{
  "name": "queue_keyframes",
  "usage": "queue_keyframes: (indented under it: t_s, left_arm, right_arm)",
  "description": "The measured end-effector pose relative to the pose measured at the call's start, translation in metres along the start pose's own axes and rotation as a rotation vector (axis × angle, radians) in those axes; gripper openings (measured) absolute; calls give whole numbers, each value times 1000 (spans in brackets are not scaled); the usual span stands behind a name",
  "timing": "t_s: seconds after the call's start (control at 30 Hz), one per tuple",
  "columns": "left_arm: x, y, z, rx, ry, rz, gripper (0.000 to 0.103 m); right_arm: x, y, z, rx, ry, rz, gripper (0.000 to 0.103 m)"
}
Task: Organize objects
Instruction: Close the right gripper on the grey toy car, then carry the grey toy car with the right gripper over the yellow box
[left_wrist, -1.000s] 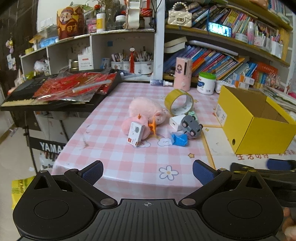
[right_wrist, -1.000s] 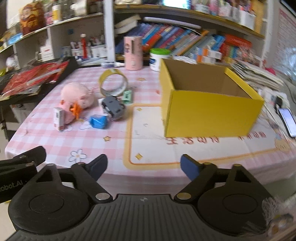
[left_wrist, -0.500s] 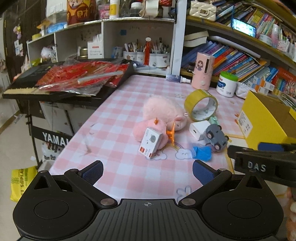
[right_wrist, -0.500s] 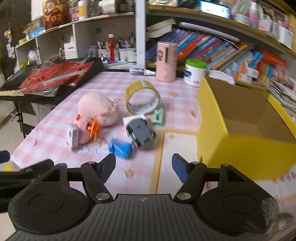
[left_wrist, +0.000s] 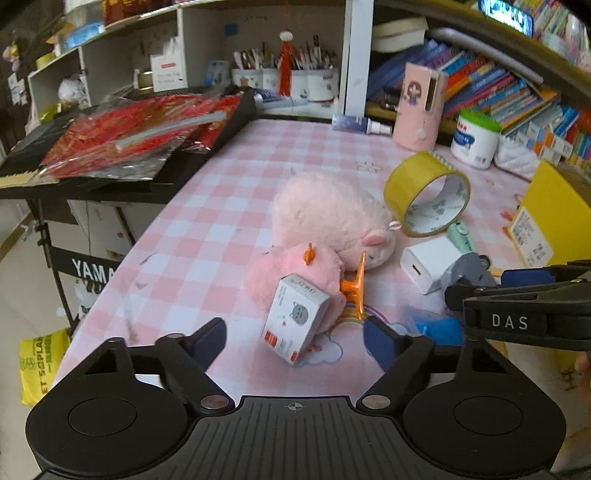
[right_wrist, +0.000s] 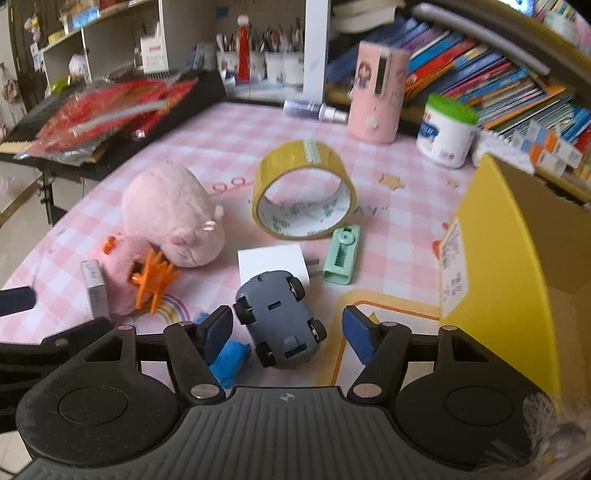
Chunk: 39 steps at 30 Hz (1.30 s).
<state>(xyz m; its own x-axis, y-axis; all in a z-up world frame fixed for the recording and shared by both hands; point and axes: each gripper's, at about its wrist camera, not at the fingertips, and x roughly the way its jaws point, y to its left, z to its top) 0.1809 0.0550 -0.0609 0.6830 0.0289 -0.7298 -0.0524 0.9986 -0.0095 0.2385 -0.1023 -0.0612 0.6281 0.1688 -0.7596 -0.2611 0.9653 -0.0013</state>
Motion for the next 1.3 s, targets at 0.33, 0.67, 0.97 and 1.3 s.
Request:
queue_keyframes:
  t_s: [0.33, 0.67, 0.97, 1.3]
  left_arm:
    - [12, -2, 8, -16, 34, -51, 13]
    - [-36, 0, 9, -53, -63, -134, 13]
    - [-78, -4, -15, -9, -80, -224, 13]
    - [-126, -12, -61, 74, -69, -321, 13]
  right_arm:
    - [7, -9, 4, -27, -11, 45, 40]
    - [-36, -7, 1, -17, -112, 44, 40]
    - [-83, -1, -38, 59, -98, 48, 40]
    - [-136, 12, -100, 144, -90, -5, 40]
